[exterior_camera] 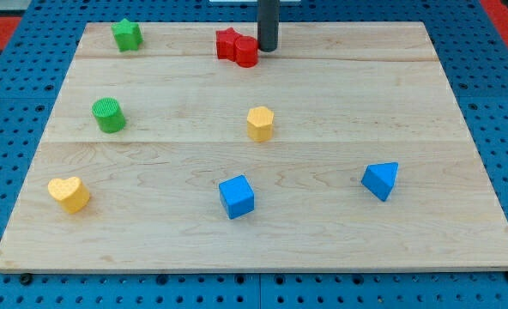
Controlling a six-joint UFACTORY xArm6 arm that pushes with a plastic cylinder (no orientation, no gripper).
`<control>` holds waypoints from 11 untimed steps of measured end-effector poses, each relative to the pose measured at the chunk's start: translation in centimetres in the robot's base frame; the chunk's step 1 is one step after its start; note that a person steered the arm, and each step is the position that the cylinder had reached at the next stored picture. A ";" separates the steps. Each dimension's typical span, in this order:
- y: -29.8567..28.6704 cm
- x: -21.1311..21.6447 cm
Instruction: Move the green star closer to the red star
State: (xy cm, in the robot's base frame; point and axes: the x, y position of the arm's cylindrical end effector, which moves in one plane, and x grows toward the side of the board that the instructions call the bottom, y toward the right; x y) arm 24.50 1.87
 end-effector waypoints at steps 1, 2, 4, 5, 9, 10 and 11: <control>-1.0 -1.2; -7.8 -2.0; -15.9 -3.1; -18.9 -5.0; -25.2 -3.5; -24.2 0.1; -22.9 1.1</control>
State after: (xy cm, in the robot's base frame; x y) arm 25.61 -21.00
